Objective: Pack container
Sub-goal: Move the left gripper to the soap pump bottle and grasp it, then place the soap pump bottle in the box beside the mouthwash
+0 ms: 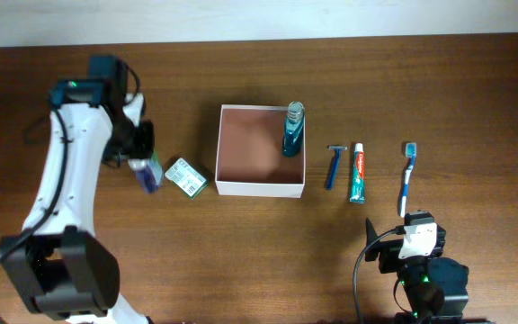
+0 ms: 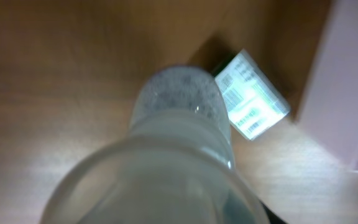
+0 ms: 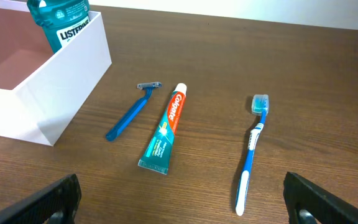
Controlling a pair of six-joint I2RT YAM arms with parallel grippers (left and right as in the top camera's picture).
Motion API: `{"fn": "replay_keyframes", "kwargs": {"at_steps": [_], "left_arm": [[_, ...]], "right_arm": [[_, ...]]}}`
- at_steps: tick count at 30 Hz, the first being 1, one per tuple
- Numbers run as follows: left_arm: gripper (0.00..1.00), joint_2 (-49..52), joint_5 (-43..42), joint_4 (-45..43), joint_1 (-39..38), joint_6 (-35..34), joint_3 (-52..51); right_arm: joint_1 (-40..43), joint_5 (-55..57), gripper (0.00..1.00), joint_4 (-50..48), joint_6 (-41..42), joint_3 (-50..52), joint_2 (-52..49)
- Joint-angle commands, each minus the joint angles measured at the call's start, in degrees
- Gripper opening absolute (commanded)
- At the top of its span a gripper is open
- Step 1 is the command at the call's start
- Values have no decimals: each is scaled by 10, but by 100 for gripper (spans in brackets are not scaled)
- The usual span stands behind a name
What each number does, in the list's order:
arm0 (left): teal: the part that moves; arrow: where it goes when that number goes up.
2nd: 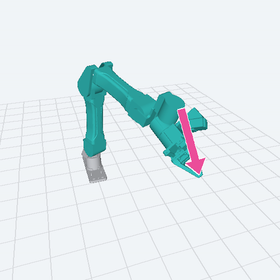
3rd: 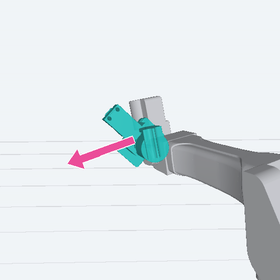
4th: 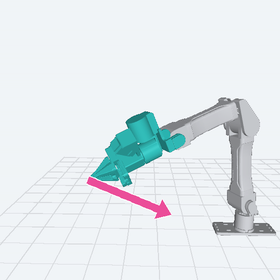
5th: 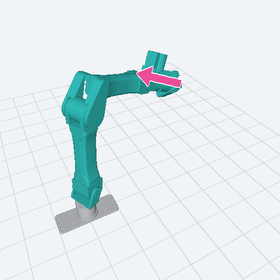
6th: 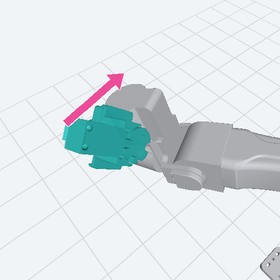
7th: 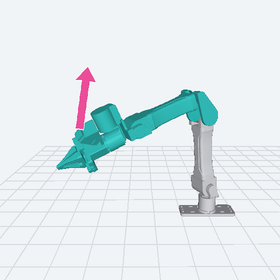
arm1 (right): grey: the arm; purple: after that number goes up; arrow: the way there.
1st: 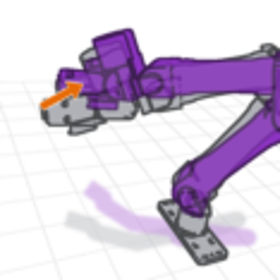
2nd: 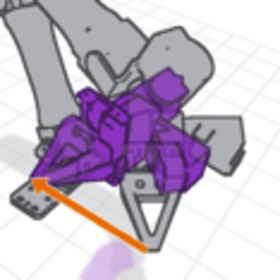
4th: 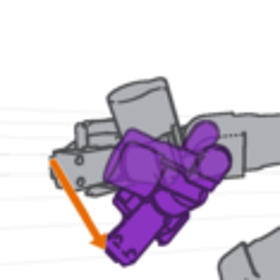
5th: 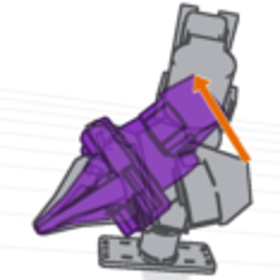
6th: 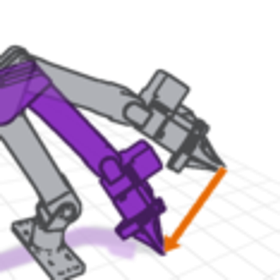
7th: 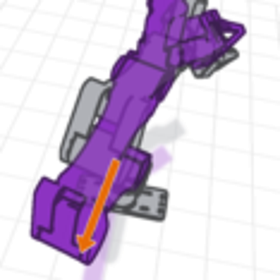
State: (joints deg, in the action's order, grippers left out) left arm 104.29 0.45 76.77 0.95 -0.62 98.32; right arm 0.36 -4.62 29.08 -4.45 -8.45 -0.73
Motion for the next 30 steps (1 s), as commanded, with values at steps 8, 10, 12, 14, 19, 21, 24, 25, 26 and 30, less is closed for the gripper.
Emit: {"fn": "replay_keyframes", "kwargs": {"at_steps": [8,10,12,14,19,21,24,25,26,30], "left_arm": [[16,-85,-73,11,-136,2,164],[16,-82,-66,-13,-178,0,162],[16,-73,-41,-31,-211,-20,162],[16,-58,-16,-45,-234,-42,162],[16,11,-13,-83,-267,-71,162],[16,47,-13,-97,-275,-71,162],[16,115,-28,-134,-290,-80,162],[16,128,-22,-139,-294,-80,162],[15,144,-10,-142,-297,-90,162],[16,181,-8,-170,-302,-105,162]], "right_arm": [[5,-5,99,0,4,4,5],[5,-5,99,0,4,4,5],[5,-5,99,0,4,4,5],[5,-5,99,0,4,4,5],[5,-5,99,0,4,4,5],[5,-5,99,0,4,4,5],[5,-5,99,0,4,4,5],[5,-5,99,0,4,4,5],[5,-5,99,0,4,4,5],[5,-5,99,0,4,4,5]]}}
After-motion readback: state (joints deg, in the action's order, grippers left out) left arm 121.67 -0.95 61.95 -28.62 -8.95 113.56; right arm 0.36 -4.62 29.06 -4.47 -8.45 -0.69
